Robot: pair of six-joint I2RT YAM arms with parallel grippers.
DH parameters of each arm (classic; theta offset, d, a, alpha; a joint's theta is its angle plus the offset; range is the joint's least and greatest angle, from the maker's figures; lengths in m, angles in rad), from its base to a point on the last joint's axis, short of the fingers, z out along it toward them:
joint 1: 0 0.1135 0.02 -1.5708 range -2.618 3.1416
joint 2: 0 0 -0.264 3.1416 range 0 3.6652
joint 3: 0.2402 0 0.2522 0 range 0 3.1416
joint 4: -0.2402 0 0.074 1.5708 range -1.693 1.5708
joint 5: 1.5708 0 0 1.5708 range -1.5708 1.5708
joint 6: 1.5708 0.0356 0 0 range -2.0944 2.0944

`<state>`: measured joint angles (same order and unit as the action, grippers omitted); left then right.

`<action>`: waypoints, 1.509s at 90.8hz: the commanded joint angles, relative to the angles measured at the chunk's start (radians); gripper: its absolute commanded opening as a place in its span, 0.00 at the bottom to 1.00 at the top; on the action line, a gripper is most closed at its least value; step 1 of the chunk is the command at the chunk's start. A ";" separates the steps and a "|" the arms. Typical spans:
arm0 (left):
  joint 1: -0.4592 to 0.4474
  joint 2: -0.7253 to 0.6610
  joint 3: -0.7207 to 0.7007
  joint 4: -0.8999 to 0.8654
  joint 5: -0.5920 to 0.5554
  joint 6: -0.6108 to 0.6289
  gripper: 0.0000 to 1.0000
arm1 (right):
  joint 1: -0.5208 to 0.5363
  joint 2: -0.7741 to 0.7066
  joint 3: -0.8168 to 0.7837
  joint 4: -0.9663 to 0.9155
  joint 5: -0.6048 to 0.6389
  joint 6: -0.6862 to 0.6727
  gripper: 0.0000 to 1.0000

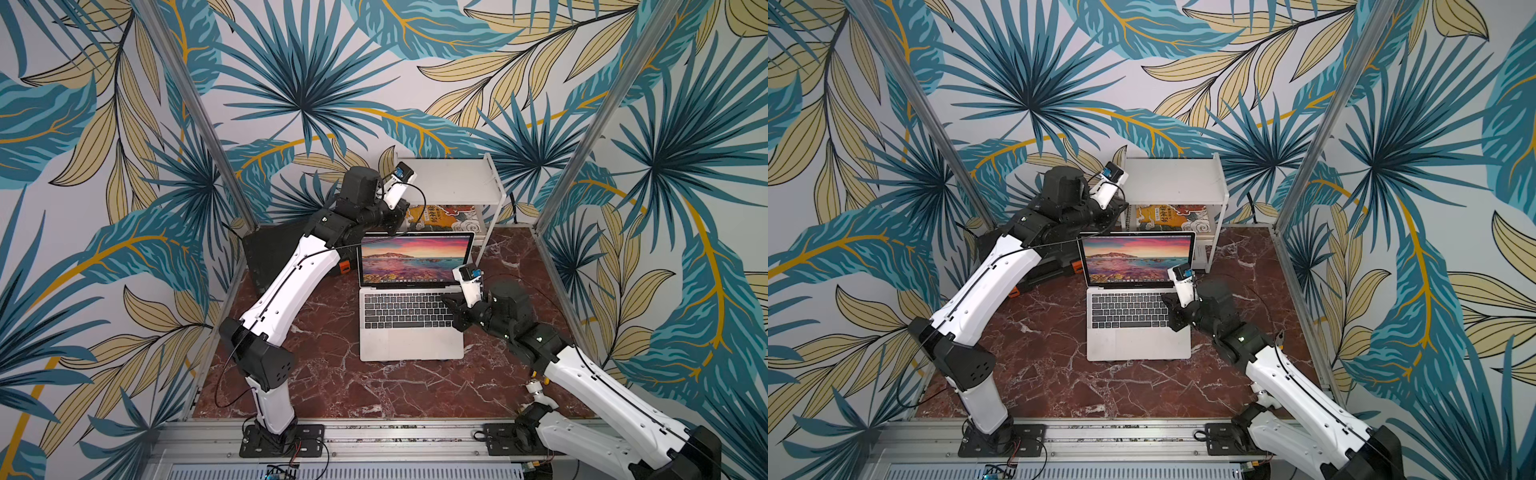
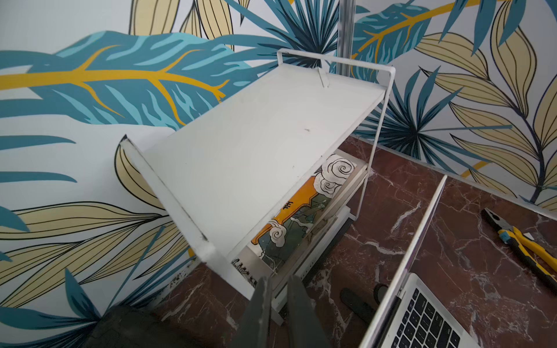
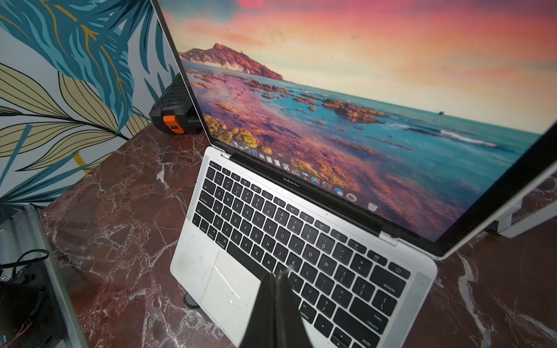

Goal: Close the laptop lid and set it aside
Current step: Close the lid of the laptop.

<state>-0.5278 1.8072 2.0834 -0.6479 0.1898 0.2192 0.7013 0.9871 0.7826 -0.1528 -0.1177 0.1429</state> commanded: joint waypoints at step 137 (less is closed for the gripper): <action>-0.080 -0.016 -0.132 -0.060 -0.050 0.154 0.10 | 0.007 0.050 -0.073 0.178 0.147 0.033 0.00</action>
<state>-0.5846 1.8225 2.0041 -0.6674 0.1711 0.3569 0.7021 1.0611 0.7292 0.0311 0.0051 0.1764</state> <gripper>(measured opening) 0.099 0.052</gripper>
